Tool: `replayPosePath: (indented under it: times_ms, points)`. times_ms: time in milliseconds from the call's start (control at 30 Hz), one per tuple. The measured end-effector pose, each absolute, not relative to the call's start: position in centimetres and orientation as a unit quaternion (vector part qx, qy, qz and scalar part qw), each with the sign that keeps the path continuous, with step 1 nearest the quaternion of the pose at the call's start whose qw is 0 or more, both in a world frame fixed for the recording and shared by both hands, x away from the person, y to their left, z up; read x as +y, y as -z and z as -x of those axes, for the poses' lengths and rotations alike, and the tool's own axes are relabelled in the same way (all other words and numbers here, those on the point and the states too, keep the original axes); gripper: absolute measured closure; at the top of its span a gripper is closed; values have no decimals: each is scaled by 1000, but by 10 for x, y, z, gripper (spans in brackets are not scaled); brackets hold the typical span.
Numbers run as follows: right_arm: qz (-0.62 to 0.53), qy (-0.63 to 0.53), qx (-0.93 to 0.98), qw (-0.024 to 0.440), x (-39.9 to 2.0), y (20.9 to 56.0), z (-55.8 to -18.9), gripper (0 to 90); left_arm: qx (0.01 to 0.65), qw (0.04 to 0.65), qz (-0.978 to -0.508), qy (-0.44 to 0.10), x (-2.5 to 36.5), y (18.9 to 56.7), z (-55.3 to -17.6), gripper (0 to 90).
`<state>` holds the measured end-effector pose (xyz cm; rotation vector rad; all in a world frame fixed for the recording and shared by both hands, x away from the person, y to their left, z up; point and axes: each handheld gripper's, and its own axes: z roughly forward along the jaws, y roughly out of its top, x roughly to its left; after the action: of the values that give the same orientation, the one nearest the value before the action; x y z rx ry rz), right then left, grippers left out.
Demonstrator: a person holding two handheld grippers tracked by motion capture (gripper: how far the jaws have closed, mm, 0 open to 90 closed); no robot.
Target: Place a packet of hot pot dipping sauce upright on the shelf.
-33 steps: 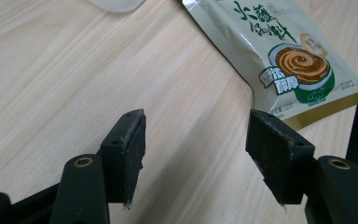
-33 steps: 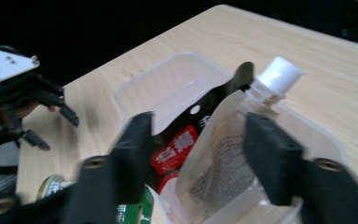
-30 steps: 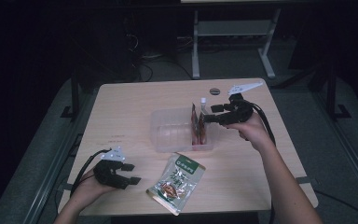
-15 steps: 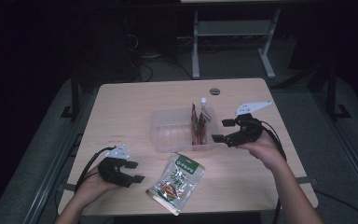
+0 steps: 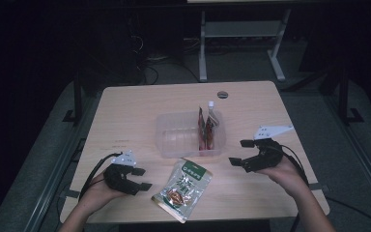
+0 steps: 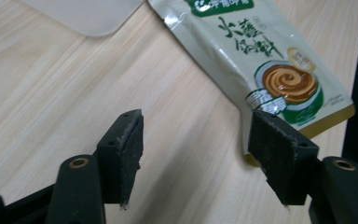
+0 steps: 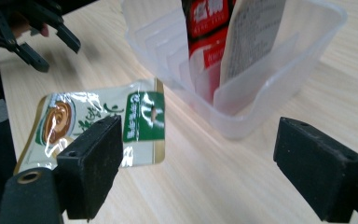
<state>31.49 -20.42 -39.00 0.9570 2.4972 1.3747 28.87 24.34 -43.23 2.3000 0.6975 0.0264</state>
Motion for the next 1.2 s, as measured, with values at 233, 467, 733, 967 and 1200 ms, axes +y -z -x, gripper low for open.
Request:
replayPosePath:
  times_ms: [233, 467, 733, 967, 1200]
  points:
    - [-333, -442, 831, 66, -209, 409, -296, 153, 265, 372, -889, -1, 234, 420, -282, 581]
    - [-342, -416, 841, 55, -204, 426, -287, 153, 230, 374, -898, 25, 203, 411, -266, 897]
    - [-350, -399, 845, 62, -197, 432, -288, 155, 192, 356, -913, 53, 161, 421, -249, 897]
    - [-353, -399, 845, 56, -197, 434, -290, 155, 192, 332, -922, 52, 147, 436, -249, 896]
    - [-352, -395, 847, 53, -194, 436, -290, 154, 198, 317, -926, 46, 142, 447, -255, 896]
